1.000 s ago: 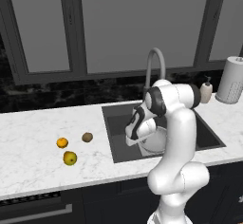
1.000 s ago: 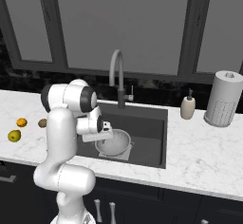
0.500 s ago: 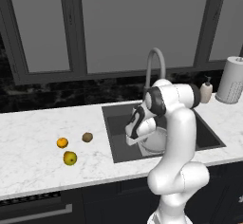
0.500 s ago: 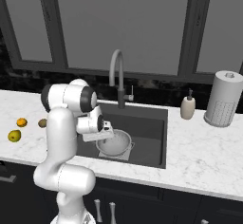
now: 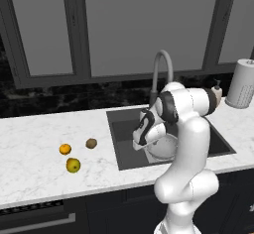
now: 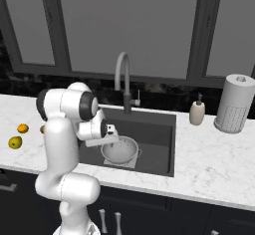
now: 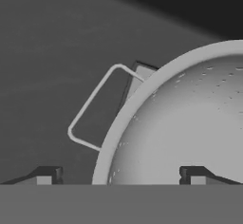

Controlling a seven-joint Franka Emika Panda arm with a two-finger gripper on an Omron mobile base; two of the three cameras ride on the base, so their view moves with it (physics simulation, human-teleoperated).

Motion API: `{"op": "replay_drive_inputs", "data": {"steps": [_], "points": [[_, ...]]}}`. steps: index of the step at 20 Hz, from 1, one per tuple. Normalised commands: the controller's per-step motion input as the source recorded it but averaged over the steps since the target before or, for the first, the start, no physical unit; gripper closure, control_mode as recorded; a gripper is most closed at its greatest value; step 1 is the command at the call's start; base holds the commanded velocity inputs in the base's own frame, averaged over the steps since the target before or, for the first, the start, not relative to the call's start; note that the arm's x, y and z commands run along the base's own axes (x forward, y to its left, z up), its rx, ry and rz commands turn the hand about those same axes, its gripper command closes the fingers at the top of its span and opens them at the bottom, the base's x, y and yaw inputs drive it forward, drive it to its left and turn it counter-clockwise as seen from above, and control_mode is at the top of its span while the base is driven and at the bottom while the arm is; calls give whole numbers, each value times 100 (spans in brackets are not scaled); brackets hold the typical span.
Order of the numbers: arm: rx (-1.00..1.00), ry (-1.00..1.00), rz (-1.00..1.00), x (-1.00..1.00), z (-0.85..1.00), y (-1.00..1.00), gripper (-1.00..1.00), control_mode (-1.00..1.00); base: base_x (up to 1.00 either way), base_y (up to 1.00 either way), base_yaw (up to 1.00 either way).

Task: Put the colander in the sink, put the kiwi, pear, tangerine in the colander, and turn on the sink faucet and pour water over the colander.

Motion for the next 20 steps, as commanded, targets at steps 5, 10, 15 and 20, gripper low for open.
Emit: {"op": "replay_drive_inputs", "data": {"steps": [5, 10, 15, 20], "points": [[0, -4, 0, -28, 45, 2, -100, -100, 0, 0, 0], [0, -1, -5, -26, 63, 15, -100, -100, 0, 0, 0], [0, -1, -10, -21, 73, 29, -100, -100, 0, 0, 0], [4, -5, -4, -37, 71, 26, -100, -100, 0, 0, 0]]}}
